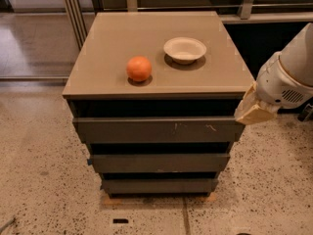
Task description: Open middle drawer
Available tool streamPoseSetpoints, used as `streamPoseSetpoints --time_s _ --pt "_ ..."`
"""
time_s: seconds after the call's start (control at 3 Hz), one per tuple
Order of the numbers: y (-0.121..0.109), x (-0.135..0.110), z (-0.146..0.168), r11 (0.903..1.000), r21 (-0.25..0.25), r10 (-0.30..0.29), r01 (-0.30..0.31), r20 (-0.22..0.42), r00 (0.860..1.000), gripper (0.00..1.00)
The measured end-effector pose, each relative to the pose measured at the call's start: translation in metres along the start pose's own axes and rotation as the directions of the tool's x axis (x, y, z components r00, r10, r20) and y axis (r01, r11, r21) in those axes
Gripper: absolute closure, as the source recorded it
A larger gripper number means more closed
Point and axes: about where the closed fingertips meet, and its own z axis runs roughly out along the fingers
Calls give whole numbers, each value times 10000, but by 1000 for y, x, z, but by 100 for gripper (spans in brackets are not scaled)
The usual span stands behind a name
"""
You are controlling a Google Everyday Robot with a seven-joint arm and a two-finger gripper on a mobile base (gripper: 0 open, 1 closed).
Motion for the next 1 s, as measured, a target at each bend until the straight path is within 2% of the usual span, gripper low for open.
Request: streamPoseSetpoints --time_s 0.33,0.67,1.0 --pt "0 7 20 9999 31 -162 162 -5 9999 100" --pt "12 20 80 9986 -132 -510 518 546 9972 100" --pt "5 22 154 9976 -245 -597 647 1697 9837 100"
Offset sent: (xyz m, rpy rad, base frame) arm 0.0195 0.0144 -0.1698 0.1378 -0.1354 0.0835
